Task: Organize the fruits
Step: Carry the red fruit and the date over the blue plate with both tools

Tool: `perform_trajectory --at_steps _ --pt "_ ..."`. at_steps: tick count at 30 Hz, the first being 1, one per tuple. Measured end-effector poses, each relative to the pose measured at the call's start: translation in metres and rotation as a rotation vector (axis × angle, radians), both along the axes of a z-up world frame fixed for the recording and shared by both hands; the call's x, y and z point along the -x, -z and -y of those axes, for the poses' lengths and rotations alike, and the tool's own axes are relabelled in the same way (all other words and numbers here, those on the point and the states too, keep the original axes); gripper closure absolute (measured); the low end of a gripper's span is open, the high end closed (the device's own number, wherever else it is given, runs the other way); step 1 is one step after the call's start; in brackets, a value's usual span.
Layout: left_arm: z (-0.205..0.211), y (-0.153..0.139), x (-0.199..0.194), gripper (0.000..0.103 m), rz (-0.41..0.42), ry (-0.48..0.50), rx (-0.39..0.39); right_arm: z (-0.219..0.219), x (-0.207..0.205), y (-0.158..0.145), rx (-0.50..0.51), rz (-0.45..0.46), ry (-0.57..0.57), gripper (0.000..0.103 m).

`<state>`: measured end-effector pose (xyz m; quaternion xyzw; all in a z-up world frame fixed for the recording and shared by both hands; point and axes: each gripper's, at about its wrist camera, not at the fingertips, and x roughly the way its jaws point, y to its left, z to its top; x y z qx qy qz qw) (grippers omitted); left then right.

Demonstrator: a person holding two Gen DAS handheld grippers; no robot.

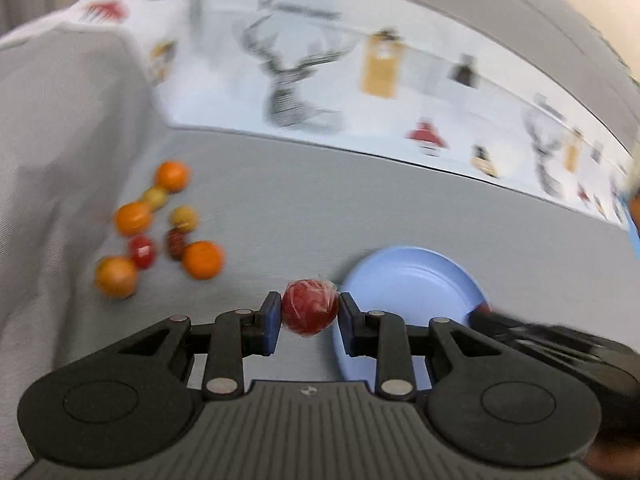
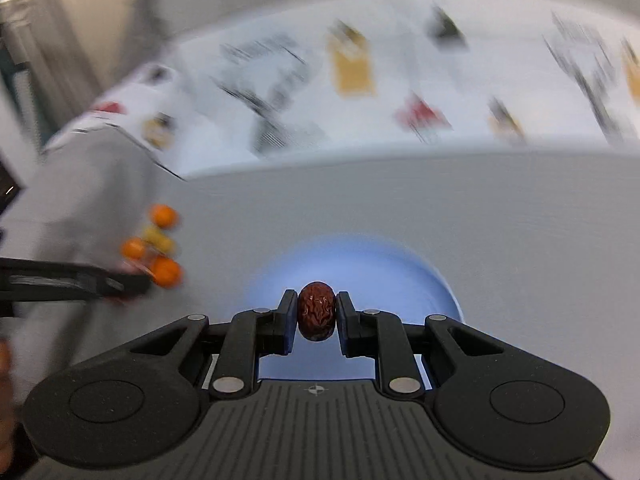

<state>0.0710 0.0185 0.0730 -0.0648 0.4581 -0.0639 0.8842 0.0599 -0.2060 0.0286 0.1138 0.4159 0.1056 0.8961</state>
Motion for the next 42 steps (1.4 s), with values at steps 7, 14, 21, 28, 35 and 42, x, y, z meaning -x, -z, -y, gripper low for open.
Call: perform_trajectory --at_steps 7,14,21,28,35,42 --pt "0.022 0.029 -0.007 0.070 -0.060 0.058 -0.039 0.027 0.000 0.011 0.083 -0.017 0.034 0.082" --pt "0.039 0.046 -0.016 0.070 -0.090 0.112 -0.016 0.034 -0.002 0.017 0.163 -0.013 0.000 0.082" --pt "0.050 0.049 -0.021 0.070 -0.080 0.124 0.024 0.030 -0.008 0.020 0.179 -0.018 0.001 0.082" --pt "0.055 0.050 -0.020 0.070 -0.077 0.149 0.022 0.025 -0.007 0.022 0.184 -0.019 0.000 0.082" --pt "0.055 0.051 -0.019 0.070 -0.077 0.152 0.023 0.023 -0.009 0.024 0.191 -0.017 -0.011 0.082" --pt "0.057 0.051 -0.019 0.070 -0.074 0.165 0.022 0.024 -0.009 0.024 0.200 -0.012 -0.013 0.082"
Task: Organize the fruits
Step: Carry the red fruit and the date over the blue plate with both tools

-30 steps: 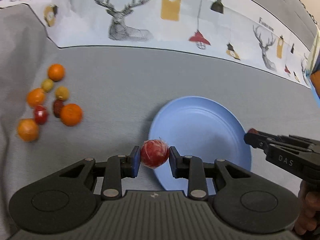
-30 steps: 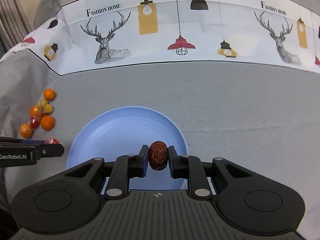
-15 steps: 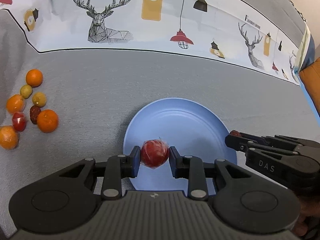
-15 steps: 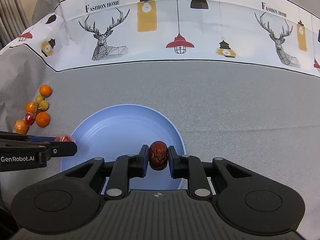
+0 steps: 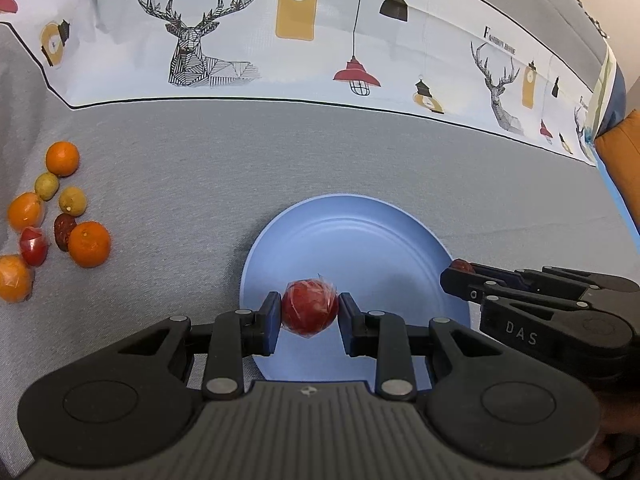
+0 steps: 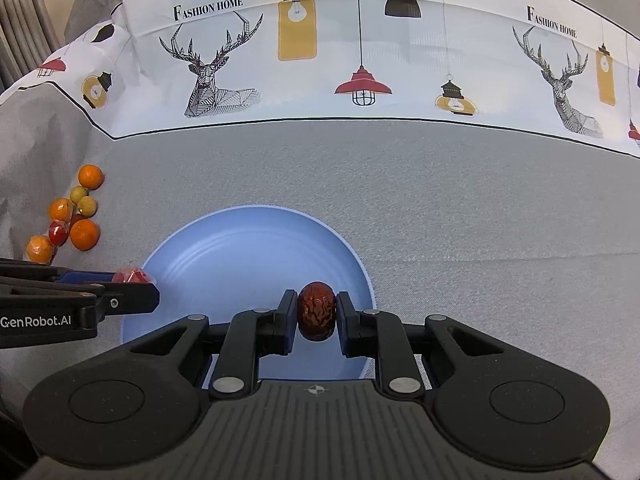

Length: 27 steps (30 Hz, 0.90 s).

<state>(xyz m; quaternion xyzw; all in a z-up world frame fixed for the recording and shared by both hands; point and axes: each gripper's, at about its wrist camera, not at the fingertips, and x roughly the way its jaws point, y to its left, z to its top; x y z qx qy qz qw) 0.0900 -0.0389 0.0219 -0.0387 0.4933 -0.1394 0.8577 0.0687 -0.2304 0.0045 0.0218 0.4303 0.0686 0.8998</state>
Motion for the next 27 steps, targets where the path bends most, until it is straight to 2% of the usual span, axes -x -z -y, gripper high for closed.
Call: perform_trajectory --at_steps 27 --pt "0.0030 0.0000 0.0019 0.070 0.017 0.040 0.004 -0.0020 0.0015 0.0003 0.013 0.016 0.002 0.082"
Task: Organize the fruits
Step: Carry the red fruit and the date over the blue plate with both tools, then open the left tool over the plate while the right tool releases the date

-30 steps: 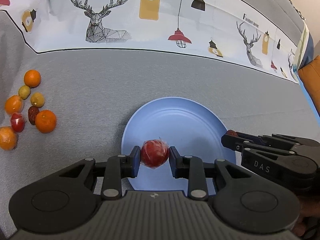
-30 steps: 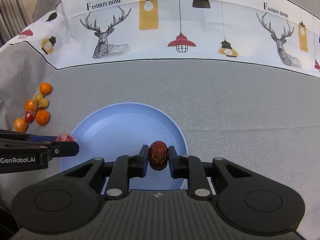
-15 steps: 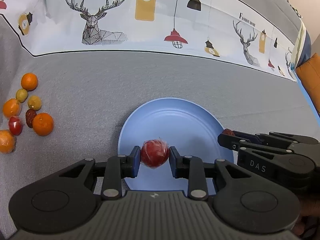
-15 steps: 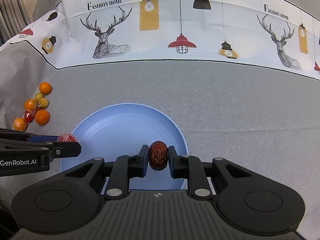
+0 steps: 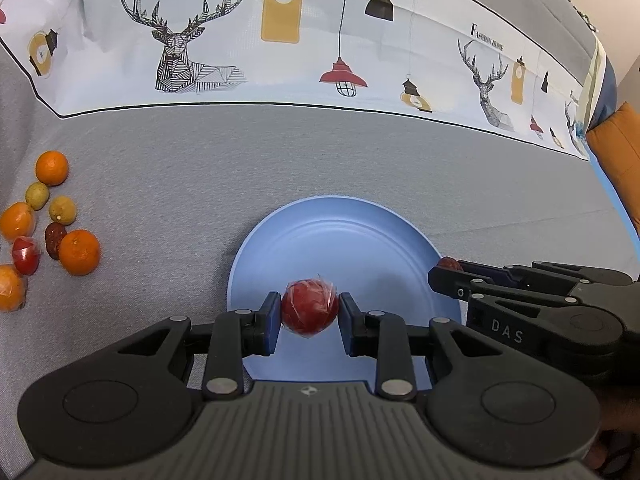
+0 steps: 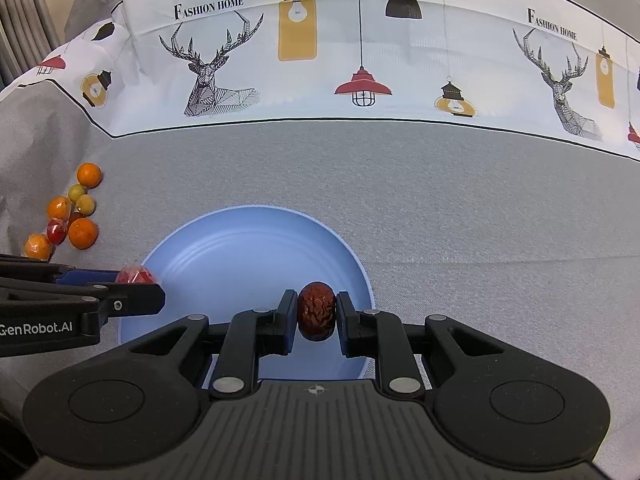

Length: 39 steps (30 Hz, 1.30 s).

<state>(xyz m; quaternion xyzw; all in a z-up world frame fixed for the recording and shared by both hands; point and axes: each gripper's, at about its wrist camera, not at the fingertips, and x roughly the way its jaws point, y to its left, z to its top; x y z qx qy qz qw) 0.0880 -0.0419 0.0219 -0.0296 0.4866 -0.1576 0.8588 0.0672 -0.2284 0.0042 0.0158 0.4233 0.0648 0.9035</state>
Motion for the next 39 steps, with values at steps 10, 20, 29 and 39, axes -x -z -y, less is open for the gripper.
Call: perform_trajectory --at_steps 10,20,29,39 --pt "0.000 -0.001 0.000 0.070 0.001 0.004 0.002 -0.002 0.000 0.001 0.007 -0.001 -0.004 0.082" --pt "0.004 0.001 -0.001 0.059 -0.012 0.007 0.001 -0.002 0.000 0.001 -0.004 -0.002 -0.003 0.058" --pt "-0.002 -0.001 -0.002 0.059 0.002 -0.020 -0.004 -0.002 0.000 0.001 0.001 0.008 -0.002 0.056" --pt "-0.009 -0.004 -0.004 0.059 0.007 -0.044 -0.002 -0.004 0.000 0.001 0.016 0.011 -0.008 0.056"
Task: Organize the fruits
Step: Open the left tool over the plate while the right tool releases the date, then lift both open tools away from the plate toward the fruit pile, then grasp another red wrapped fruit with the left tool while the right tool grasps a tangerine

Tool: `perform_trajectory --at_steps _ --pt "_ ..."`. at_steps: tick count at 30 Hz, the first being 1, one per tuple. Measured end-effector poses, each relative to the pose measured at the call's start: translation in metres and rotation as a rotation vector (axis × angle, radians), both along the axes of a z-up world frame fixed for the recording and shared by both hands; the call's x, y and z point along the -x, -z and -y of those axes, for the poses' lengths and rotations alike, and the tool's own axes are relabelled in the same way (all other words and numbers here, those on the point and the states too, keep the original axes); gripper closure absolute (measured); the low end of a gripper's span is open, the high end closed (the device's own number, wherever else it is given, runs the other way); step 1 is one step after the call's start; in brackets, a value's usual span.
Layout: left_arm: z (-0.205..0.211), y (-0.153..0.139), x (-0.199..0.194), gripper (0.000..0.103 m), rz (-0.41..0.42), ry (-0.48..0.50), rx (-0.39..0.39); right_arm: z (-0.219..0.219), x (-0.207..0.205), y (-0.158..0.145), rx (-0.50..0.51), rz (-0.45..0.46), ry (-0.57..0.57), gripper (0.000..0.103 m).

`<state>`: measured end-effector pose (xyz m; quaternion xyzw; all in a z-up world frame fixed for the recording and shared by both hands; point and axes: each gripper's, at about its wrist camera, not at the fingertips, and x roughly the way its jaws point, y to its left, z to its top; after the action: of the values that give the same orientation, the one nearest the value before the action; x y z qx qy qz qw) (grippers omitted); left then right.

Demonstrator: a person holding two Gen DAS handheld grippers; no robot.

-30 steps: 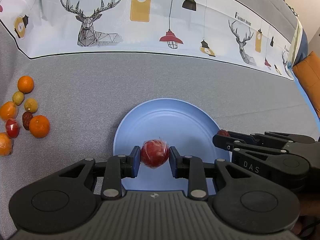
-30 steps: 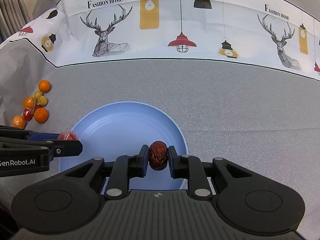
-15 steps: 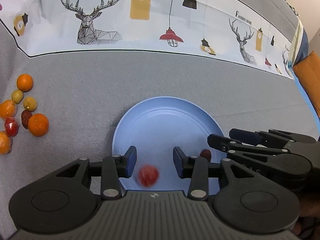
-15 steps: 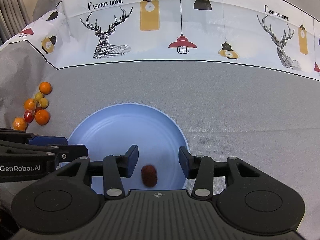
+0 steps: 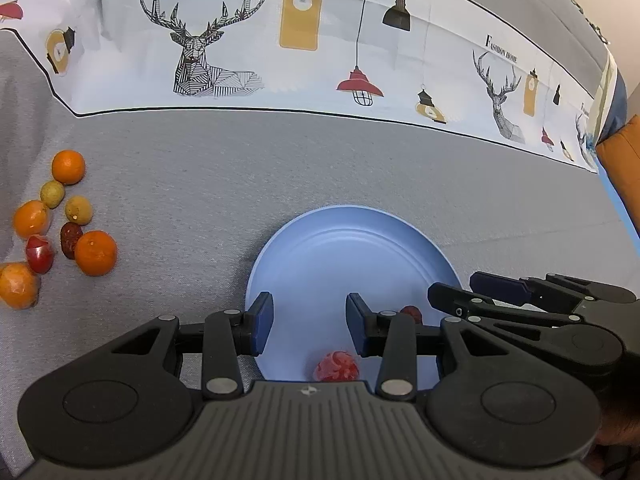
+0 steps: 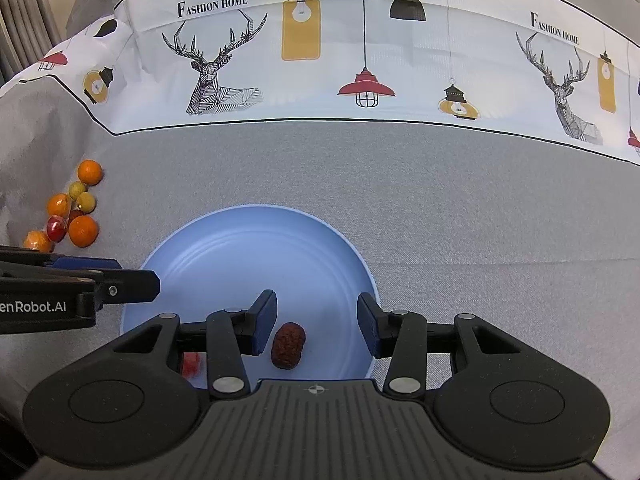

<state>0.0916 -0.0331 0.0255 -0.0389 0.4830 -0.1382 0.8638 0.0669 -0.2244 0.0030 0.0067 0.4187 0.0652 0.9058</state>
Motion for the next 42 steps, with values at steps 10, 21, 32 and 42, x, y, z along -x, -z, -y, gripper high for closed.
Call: perform_trajectory --at_steps 10,21,32,42 --pt "-0.003 -0.003 -0.001 0.068 0.008 -0.010 0.002 -0.001 0.000 -0.001 0.003 0.005 -0.007 0.057" --pt "-0.033 -0.023 -0.006 0.084 0.059 -0.076 0.012 -0.004 -0.004 -0.005 -0.045 0.018 -0.012 0.073" --pt "-0.141 -0.009 -0.053 0.084 -0.050 -0.377 -0.113 -0.045 -0.003 -0.016 -0.128 0.085 -0.135 0.074" --pt "-0.161 -0.002 -0.073 0.083 -0.075 -0.436 -0.123 -0.115 -0.018 -0.025 -0.164 0.148 -0.348 0.074"
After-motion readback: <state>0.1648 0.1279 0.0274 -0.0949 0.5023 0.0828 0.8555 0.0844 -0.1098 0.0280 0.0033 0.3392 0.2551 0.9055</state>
